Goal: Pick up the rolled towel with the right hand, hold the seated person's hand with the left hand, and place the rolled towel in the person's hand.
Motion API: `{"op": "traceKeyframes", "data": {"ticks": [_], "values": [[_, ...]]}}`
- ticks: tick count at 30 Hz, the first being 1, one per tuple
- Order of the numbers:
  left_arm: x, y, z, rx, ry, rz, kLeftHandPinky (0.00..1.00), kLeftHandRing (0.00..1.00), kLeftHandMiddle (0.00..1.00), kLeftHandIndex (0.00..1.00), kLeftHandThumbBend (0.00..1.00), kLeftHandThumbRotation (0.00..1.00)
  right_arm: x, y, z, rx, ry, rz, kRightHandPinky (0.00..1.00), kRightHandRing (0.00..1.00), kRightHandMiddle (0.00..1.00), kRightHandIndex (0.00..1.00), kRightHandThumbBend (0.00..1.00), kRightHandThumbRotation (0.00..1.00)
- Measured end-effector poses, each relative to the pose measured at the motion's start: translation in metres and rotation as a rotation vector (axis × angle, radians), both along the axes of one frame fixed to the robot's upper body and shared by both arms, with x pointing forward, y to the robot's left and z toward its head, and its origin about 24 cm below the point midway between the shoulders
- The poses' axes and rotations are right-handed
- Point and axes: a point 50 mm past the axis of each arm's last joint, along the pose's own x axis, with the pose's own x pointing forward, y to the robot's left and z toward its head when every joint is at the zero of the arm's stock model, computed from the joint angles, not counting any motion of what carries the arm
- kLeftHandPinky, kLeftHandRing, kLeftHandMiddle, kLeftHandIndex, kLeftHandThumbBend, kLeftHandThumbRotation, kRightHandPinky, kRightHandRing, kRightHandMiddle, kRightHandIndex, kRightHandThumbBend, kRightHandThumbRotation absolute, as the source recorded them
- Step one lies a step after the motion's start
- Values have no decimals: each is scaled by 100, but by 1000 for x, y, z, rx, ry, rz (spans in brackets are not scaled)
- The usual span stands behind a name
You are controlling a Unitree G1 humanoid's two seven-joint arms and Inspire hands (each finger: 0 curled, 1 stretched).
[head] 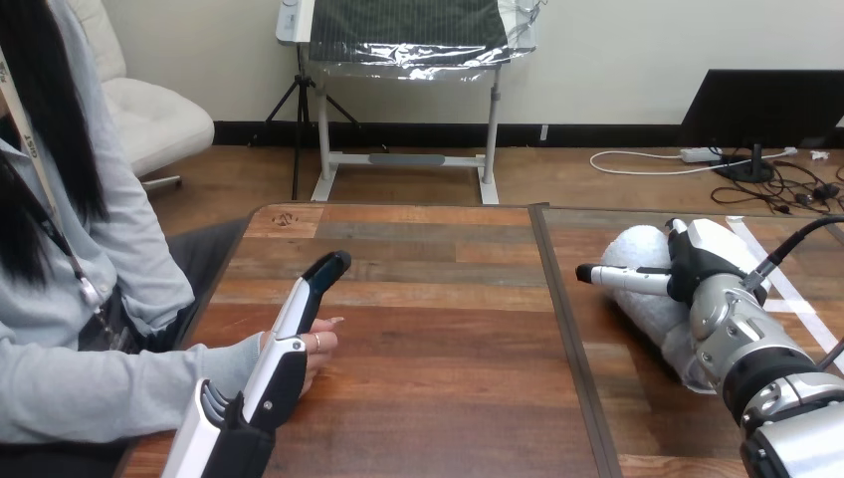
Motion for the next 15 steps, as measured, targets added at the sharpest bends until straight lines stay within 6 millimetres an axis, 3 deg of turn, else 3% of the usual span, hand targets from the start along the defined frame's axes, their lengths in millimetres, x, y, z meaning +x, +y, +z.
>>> {"op": "traceKeyframes", "data": {"ticks": [15], "values": [[2, -1, -2, 5, 22, -3, 100, 100, 100, 100, 100, 75, 0, -1, 0, 29, -15, -22, 0, 100, 100, 100, 100, 68]]}}
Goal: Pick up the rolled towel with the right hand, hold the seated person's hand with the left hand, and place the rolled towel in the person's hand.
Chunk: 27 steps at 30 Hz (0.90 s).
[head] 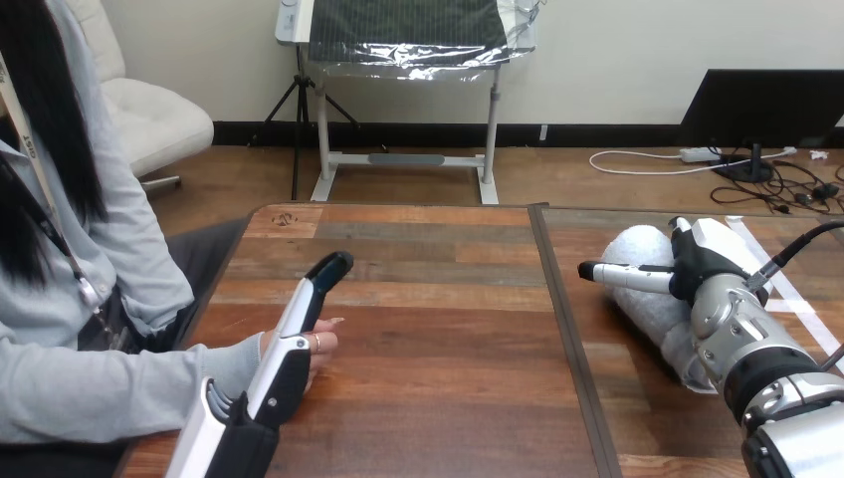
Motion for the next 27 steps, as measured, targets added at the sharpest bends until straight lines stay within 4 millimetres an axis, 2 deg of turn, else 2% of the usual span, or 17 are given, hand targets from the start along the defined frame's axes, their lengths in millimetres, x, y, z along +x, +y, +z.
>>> {"op": "traceKeyframes", "data": {"ticks": [12, 27], "values": [[4, -3, 0, -1, 5, -17, 100, 100, 100, 100, 100, 78, 0, -1, 1, 2, 0, 4, 0, 100, 100, 100, 100, 70], [11, -9, -1, -32, 0, -47, 100, 100, 100, 100, 100, 77, 1, -4, 3, 10, -2, 6, 1, 98, 100, 100, 100, 72]]}}
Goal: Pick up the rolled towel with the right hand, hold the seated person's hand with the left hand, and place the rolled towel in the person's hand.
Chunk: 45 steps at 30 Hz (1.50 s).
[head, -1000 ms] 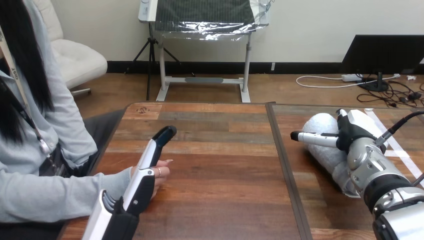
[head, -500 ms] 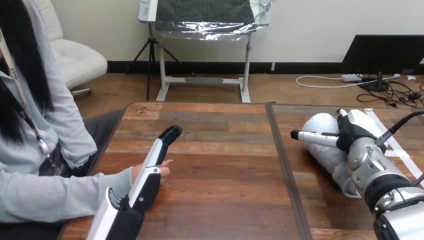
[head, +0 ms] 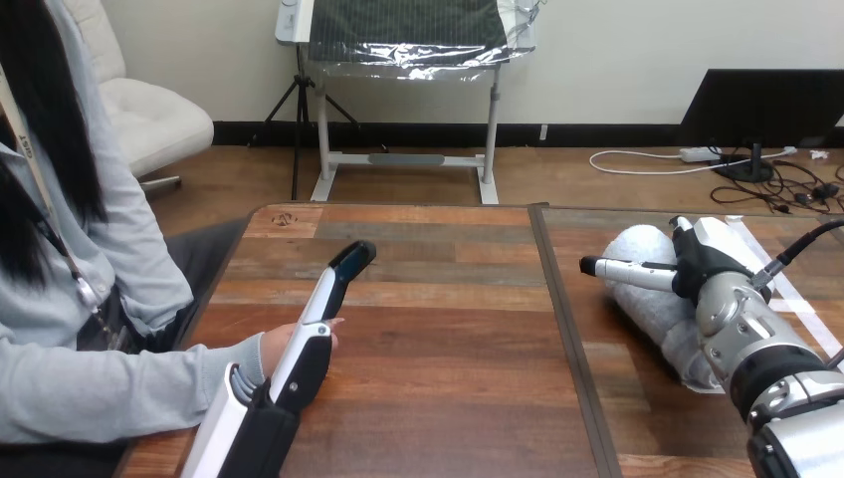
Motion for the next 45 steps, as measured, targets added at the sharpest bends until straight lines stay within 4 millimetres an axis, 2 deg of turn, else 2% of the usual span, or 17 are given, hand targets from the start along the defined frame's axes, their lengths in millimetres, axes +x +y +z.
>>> {"op": "traceKeyframes", "data": {"ticks": [6, 8, 9, 12, 17, 29, 38, 44, 45], "values": [[3, 0, -1, -7, 2, -1, 100, 100, 100, 100, 100, 78, 1, -2, 2, 3, -1, 4, 3, 95, 100, 100, 100, 72], [4, 0, -2, -8, 2, -1, 100, 100, 100, 100, 100, 78, 1, -3, 3, 5, -3, 3, 10, 95, 100, 100, 100, 73], [4, 0, -2, -8, 2, 0, 100, 100, 100, 100, 100, 78, 1, -3, 3, 6, -4, 2, 22, 94, 100, 100, 100, 74], [5, 0, -2, -7, -1, -1, 100, 100, 100, 100, 100, 79, 2, -4, 5, 6, -7, 1, 38, 95, 100, 100, 100, 75], [6, -1, -2, -5, -7, -3, 100, 100, 100, 100, 100, 79, 3, -5, 8, 15, -11, -3, 51, 96, 100, 100, 100, 75], [9, -2, -5, -9, -11, -10, 100, 100, 100, 100, 100, 78, 6, -11, 15, 57, -31, -29, 55, 93, 99, 100, 100, 76], [11, -3, -6, -11, -14, -15, 100, 100, 100, 100, 100, 77, 9, -21, 28, 46, -56, -36, 66, 89, 97, 100, 100, 78], [12, -3, -6, -9, -17, -19, 100, 100, 100, 100, 100, 77, 11, -28, 37, 27, -73, -38, 62, 84, 91, 100, 100, 81], [12, -3, -6, -8, -17, -19, 100, 100, 100, 100, 100, 77, 12, -29, 38, 24, -76, -38, 56, 78, 86, 100, 100, 81]]}}
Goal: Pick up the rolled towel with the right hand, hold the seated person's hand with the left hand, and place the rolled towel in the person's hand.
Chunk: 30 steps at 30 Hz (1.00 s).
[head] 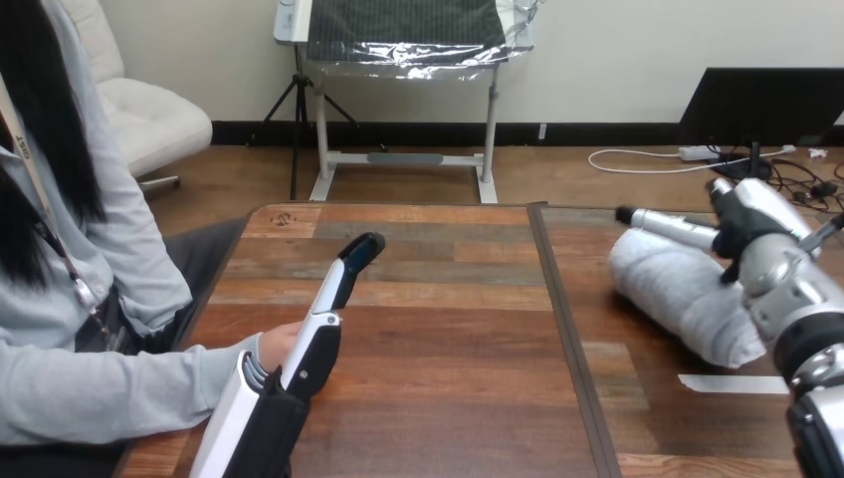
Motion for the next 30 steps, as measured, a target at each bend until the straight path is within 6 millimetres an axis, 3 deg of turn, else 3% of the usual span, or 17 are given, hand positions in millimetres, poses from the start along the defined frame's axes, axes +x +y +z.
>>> {"op": "traceKeyframes", "data": {"ticks": [5, 11, 23, 30], "values": [[0, 0, 0, 6, -4, -2, 100, 100, 100, 100, 100, 77, 2, -4, 8, -3, -16, -2, 45, 67, 76, 100, 100, 81], [1, 0, -1, 6, -4, -3, 100, 100, 100, 100, 100, 77, 5, -8, 17, 7, -35, 4, 53, 75, 84, 100, 100, 82], [2, 0, -3, 6, 0, -5, 100, 100, 100, 100, 100, 78, 10, -9, 31, 56, -86, 8, 58, 82, 88, 100, 100, 86], [3, 0, -2, 11, -4, -4, 100, 100, 100, 100, 100, 79, 12, -10, 37, 63, -98, 14, 50, 77, 83, 100, 100, 89]]}}
